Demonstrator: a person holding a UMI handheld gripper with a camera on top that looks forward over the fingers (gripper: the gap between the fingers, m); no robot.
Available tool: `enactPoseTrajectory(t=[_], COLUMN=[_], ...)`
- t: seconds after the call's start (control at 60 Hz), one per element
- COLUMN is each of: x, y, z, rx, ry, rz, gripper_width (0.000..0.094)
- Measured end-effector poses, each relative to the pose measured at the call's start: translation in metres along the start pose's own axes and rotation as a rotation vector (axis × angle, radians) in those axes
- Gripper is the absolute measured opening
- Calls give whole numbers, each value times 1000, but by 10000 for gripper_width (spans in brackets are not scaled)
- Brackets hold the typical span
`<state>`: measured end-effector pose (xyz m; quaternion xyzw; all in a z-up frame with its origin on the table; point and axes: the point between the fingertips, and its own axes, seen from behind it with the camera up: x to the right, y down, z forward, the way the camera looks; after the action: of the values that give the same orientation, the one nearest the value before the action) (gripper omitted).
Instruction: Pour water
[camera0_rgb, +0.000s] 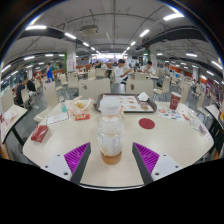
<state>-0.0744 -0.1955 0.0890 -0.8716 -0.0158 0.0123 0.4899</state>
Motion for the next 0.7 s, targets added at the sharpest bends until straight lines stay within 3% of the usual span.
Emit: enactPoseTrajectory(t=[0.15,0.283,0.5,0.7], x=[-2,0,1,26], y=[-23,-22,-23,-50], z=[43,69,73,56], rx=[106,130,128,119], ry=[35,62,48,135], rz=[-40,-37,12,-71], gripper_width=[824,578,435,432])
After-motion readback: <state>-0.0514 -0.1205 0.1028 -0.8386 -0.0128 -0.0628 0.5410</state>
